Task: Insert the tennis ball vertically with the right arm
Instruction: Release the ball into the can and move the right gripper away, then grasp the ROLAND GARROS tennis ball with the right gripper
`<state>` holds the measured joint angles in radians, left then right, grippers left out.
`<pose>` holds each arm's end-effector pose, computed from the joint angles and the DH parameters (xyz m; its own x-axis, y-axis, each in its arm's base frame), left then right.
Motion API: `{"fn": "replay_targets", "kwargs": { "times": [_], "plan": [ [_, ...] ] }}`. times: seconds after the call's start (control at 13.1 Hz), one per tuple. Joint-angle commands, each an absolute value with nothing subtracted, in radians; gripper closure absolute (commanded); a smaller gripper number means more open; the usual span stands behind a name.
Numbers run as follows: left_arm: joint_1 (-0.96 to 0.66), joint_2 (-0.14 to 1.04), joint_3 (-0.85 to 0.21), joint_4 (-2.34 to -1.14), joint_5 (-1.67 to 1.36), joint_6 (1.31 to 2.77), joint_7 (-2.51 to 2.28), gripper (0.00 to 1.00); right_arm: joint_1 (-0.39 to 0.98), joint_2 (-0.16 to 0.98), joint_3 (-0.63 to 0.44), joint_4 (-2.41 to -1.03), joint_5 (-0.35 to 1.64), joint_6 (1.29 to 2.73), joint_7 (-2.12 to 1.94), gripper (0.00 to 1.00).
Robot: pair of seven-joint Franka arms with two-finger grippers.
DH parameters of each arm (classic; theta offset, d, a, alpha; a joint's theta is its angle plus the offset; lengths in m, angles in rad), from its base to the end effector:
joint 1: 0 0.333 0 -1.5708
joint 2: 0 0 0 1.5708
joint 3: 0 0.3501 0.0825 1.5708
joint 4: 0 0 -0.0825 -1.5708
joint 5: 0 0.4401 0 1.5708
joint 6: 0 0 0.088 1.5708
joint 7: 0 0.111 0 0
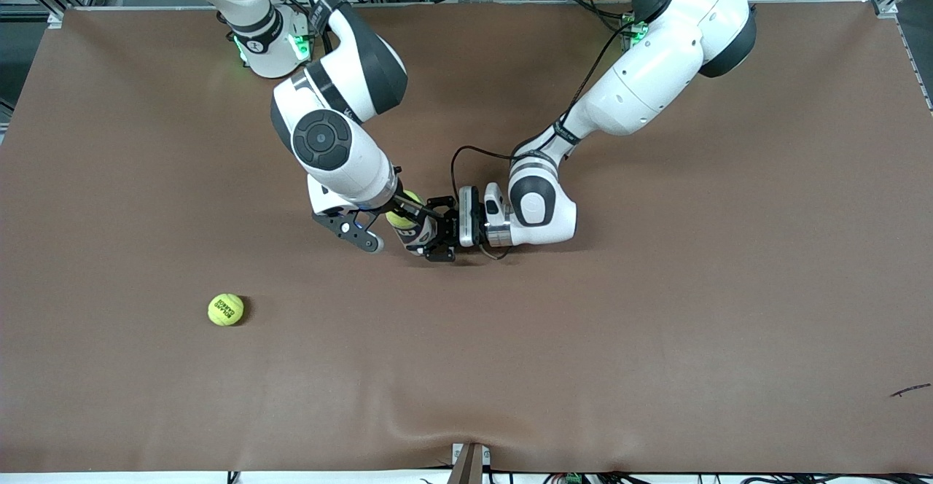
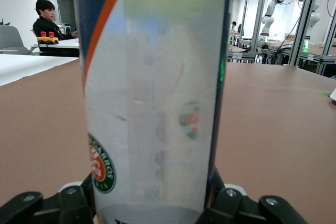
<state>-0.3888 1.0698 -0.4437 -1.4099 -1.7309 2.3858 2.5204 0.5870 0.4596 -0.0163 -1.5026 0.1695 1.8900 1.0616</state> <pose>0.5744 -0.5451 0.0813 0.0444 -0.1927 0.9803 -0.9989 0.0027 0.0458 0.6212 0.4164 0.4025 0.8416 -0.5137 -0.1669 -0.5219 -0.8530 -0.0063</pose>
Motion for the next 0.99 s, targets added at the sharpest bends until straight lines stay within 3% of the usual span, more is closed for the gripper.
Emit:
{"fn": "replay_targets", "kwargs": {
  "times": [0.0,0.23,0.54,0.92],
  "plan": [
    [-0.384,1.083,-0.448,-1.399,-1.75,2.388,2.559,0.23,0.58,0.462,-0.021,-1.477,0.17,1.87,1.088,0.0],
    [-0.38,1.083,-0.448,-1.399,-1.749,2.387,2.559,0.23,0.528,0.449,-0.028,-1.463,0.169,1.856,1.072,0.0],
    [-0.379,1.081,-0.448,-1.399,-1.747,2.387,2.559,0.23,0.329,0.475,-0.028,-1.453,0.131,1.848,0.973,0.0],
    [-0.379,1.081,-0.448,-1.399,-1.746,2.387,2.559,0.23,0.152,0.647,-0.028,-1.356,0.08,1.911,0.516,0.0]
  ]
}}
